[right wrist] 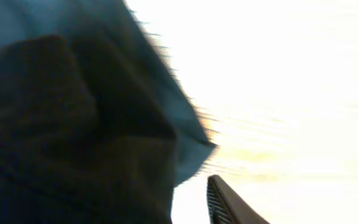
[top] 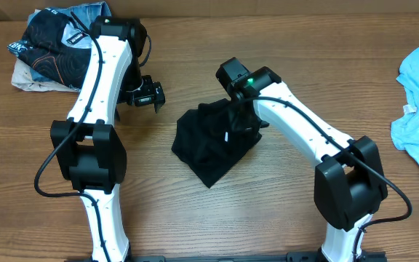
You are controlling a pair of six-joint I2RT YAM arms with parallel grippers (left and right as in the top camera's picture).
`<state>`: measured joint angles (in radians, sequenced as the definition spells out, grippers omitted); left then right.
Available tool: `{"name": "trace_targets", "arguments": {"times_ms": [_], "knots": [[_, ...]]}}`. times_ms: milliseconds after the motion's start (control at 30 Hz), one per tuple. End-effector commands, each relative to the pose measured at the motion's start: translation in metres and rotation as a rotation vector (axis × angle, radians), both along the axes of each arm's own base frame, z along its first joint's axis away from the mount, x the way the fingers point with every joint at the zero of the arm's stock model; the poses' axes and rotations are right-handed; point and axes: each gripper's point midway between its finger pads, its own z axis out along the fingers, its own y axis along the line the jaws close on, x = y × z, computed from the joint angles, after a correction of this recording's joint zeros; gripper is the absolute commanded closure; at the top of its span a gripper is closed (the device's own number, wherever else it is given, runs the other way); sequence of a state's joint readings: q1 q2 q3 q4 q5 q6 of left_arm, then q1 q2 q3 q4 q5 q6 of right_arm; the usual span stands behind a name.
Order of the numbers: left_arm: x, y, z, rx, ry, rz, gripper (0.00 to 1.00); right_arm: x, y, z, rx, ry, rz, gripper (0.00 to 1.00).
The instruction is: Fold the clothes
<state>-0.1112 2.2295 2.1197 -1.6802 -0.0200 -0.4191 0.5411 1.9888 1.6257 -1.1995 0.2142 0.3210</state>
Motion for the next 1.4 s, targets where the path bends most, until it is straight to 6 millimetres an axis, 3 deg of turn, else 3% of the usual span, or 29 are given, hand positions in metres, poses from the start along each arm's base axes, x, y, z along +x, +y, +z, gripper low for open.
{"name": "trace_targets", "arguments": {"times_ms": [0,267,500,633,733,800,867,900,967,1233,1367], "knots": [[-0.001,0.001,0.012,0.012,-0.030,0.004,0.00,0.007,-0.030,0.007,-0.074,-0.030,-0.086,0.71],[-0.001,0.001,0.012,0.011,-0.030,0.001,0.00,-0.004,-0.078,0.007,-0.121,0.059,-0.245,0.76],[0.000,0.001,0.011,0.011,-0.034,0.001,0.00,-0.015,-0.104,0.011,-0.143,0.121,-0.334,0.61],[-0.001,0.001,0.011,0.010,-0.033,0.000,0.00,-0.017,-0.111,0.029,-0.157,0.114,-0.406,0.60],[0.000,0.001,0.011,0.010,-0.033,-0.003,0.00,-0.014,-0.125,0.062,-0.204,0.033,-0.498,0.56],[0.000,0.001,0.011,0.010,-0.034,-0.003,0.00,-0.011,-0.130,0.087,-0.203,-0.022,-0.531,0.44],[0.000,0.001,0.011,0.010,-0.035,-0.003,0.00,-0.007,-0.131,0.106,-0.177,-0.060,-0.541,0.11],[0.000,0.001,0.011,0.010,-0.036,-0.003,0.00,-0.006,-0.132,0.113,-0.170,-0.071,-0.539,0.09],[0.000,0.001,0.011,0.009,-0.037,-0.002,0.00,-0.004,-0.134,0.121,-0.152,-0.077,-0.531,0.08],[0.000,0.001,0.011,0.009,-0.036,-0.003,0.00,-0.008,-0.135,0.112,-0.108,-0.018,-0.541,0.12],[0.000,0.001,0.011,0.008,-0.037,-0.007,0.00,-0.009,-0.121,0.108,-0.030,0.016,-0.525,0.13]]}}
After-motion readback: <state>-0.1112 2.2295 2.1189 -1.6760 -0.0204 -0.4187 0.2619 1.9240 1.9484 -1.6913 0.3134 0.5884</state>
